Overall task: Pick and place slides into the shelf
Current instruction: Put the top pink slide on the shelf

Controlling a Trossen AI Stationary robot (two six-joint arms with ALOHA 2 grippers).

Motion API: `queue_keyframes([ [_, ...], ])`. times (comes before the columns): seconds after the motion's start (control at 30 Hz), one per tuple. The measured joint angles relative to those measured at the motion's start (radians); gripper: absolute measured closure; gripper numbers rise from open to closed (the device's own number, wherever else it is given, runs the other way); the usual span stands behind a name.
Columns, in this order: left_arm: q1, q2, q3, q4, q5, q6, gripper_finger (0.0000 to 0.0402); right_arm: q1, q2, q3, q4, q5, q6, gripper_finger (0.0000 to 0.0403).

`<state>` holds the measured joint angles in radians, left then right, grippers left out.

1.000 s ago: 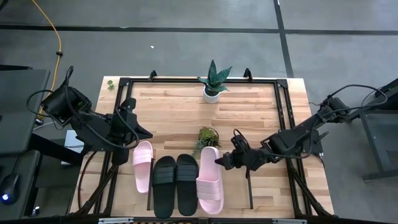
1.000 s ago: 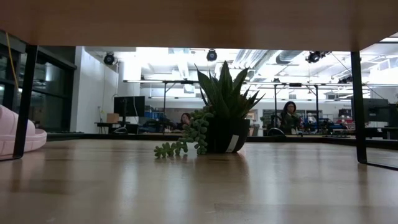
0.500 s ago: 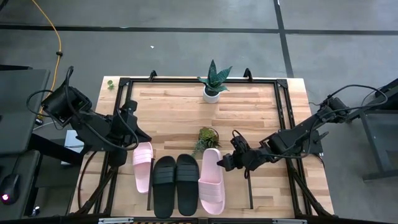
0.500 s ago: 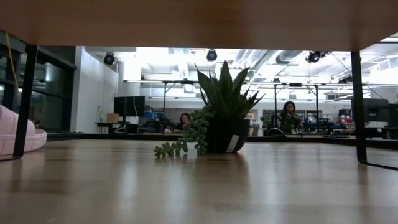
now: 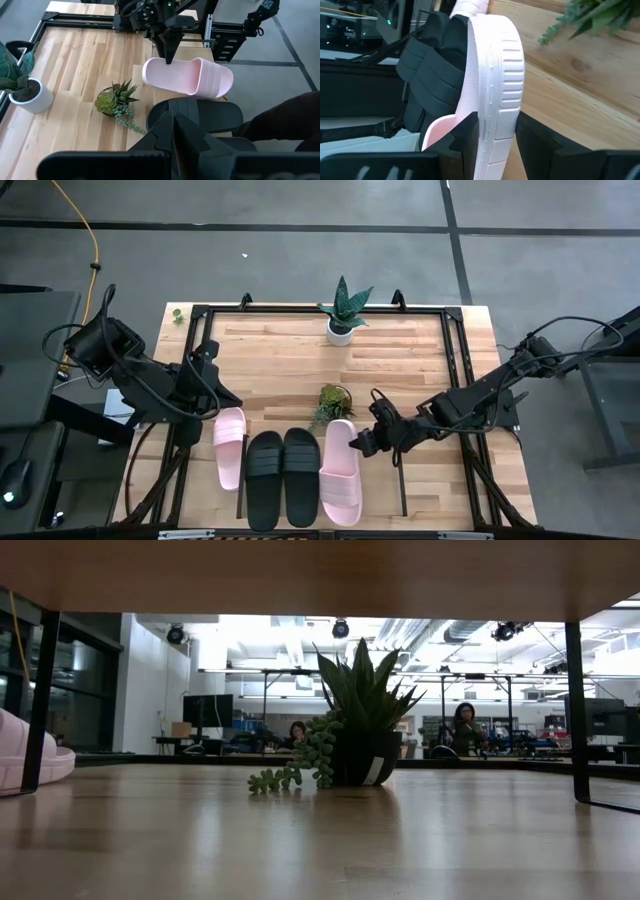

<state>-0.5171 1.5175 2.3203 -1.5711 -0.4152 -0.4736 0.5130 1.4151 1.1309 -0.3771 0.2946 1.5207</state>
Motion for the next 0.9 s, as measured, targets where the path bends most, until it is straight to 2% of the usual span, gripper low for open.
queue_keyframes([
  [0.13,0.0,0.0,0.0,0.0,0.0,0.0,0.0399,-0.011,0.0,0.0,0.024,-0.019,-0.022,0.0287],
  [0.47,0.0,0.0,0.0,0.0,0.0,0.0,0.0399,-0.021,0.0,0.0,0.024,-0.036,-0.014,0.0212],
  [0.9,0.0,0.0,0.0,0.0,0.0,0.0,0.0399,-0.033,0.0,0.0,-0.044,0.031,-0.013,0.0205],
])
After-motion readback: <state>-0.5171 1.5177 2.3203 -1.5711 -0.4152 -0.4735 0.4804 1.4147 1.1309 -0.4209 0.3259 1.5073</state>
